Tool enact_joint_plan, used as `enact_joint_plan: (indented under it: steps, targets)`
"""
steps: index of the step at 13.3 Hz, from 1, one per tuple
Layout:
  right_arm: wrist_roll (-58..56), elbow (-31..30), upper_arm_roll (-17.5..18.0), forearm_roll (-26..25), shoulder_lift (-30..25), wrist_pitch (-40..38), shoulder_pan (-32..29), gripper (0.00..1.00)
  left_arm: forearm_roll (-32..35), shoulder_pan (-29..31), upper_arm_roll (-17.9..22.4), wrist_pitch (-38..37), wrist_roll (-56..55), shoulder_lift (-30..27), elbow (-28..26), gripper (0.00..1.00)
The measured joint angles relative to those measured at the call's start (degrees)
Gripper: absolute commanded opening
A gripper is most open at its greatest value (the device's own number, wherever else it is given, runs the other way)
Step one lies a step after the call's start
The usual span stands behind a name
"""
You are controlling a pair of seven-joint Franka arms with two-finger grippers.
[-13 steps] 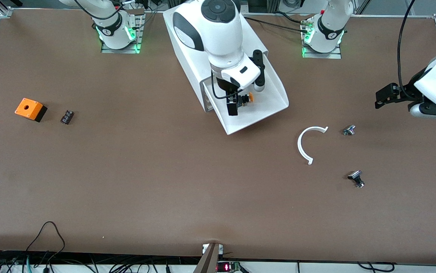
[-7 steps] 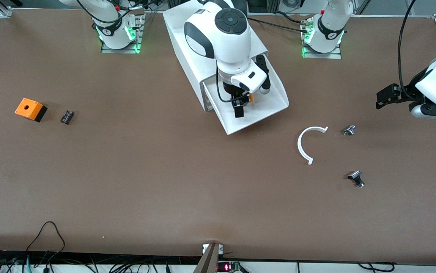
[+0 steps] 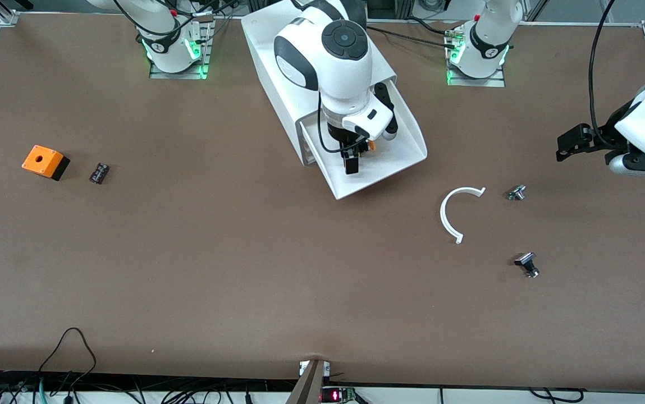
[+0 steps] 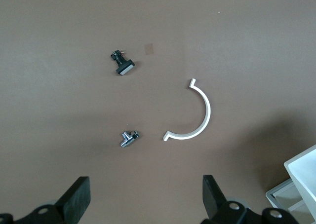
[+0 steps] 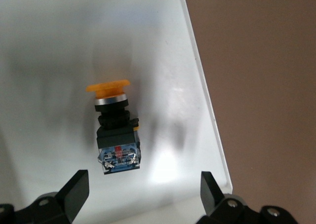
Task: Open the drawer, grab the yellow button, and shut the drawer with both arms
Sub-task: 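Lower the right gripper into the drawer and grasp the yellow button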
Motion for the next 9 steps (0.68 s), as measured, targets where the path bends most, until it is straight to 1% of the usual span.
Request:
enact_joint_plan:
  steps: [6, 9]
  targets:
    - [0.0, -0.4, 0.0, 0.1, 1.3, -0.4, 1.0, 1.00, 0.0, 0.0, 0.0, 0.0, 0.0, 0.0, 0.4, 1.00]
    - [2.4, -0.9, 0.1, 0.1, 1.7, -0.2, 1.3, 1.00, 0.0, -0.1, -0.1, 0.0, 0.0, 0.0, 0.5, 1.00]
